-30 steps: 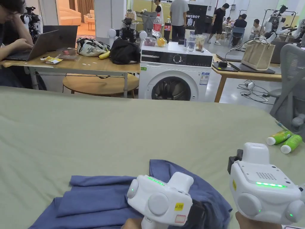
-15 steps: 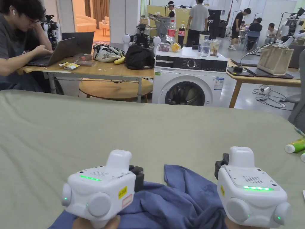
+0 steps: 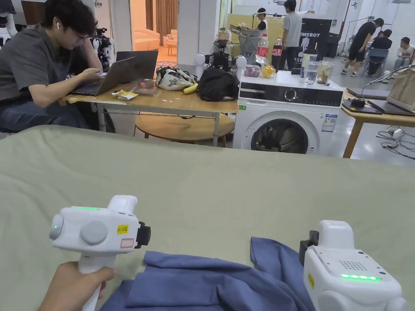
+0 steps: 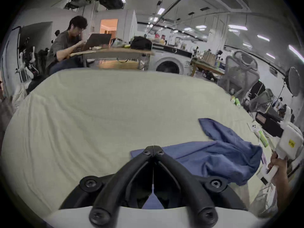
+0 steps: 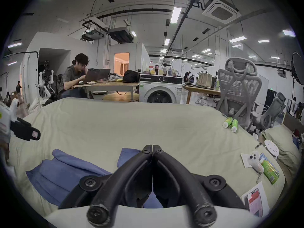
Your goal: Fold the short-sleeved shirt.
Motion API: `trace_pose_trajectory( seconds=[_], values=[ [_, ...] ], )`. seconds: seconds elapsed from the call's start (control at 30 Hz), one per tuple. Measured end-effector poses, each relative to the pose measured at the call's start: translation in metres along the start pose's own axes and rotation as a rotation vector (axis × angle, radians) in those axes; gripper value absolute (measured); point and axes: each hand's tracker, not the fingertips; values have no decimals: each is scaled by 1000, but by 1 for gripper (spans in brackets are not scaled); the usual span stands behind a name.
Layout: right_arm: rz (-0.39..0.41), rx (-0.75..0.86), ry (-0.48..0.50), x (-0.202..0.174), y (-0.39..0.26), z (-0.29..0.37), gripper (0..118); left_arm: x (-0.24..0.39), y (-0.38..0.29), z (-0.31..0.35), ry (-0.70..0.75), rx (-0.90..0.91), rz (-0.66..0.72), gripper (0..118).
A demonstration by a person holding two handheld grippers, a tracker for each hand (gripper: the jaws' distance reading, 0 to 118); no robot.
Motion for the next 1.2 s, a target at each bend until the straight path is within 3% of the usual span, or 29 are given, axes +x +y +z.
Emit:
trace_pose_trajectory(
  seconds=[0.07, 0.1, 0.2, 0.23, 0.33, 0.43, 0.47, 0.5, 0.53, 0.57, 0.7, 0.8, 0.87, 0.93, 1.07, 1.2],
  values=[
    [0, -12, -2, 1, -1, -3, 0, -8, 5, -19, -21, -55, 31, 0],
    [-1, -17, -3, 2, -2, -4, 0, -11, 7, -31, -28, -92, 43, 8],
    [1, -33, -9, 6, -5, -6, 0, -11, 7, -66, 16, -161, 43, 63],
    [2, -38, -11, 9, -7, -6, 0, -9, 4, -78, 29, -192, 34, 69],
    [8, -58, -24, 20, -11, -6, 0, -7, -5, -113, 62, -324, 9, 69],
    [17, -77, -51, 36, -13, -5, 0, 6, -6, -110, 118, -231, -47, 67],
    [14, -80, -59, 41, -13, -4, 0, 10, -6, -107, 129, -205, -65, 61],
    [9, -83, -67, 48, -13, -3, 0, 15, -7, -101, 114, -171, -93, 45],
    [3, -88, -78, 54, -13, -4, 0, 17, -7, -100, 81, -162, -90, 13],
    [-2, -96, -88, 61, -13, -5, 0, 20, -8, -99, 82, -175, -74, 5],
    [-20, -129, -99, 88, -9, -11, 0, 23, -8, -80, 82, -116, -127, 4],
    [-8, -187, -98, 106, -4, -24, 0, 17, -1, -54, 17, -40, -81, 3],
    [-22, -253, -77, 115, -1, -36, 15, 16, 1, -36, 20, 0, -80, 3],
    [-33, -338, -52, 122, -2, -53, 52, 12, 2, -20, 16, 32, -67, 3],
    [-26, -496, -23, 124, -21, -88, 62, 9, -7, 5, 24, 58, -52, 3],
    [-20, -668, 41, 114, -51, -121, 62, -7, -15, 7, 38, 57, -27, 3]
  ],
)
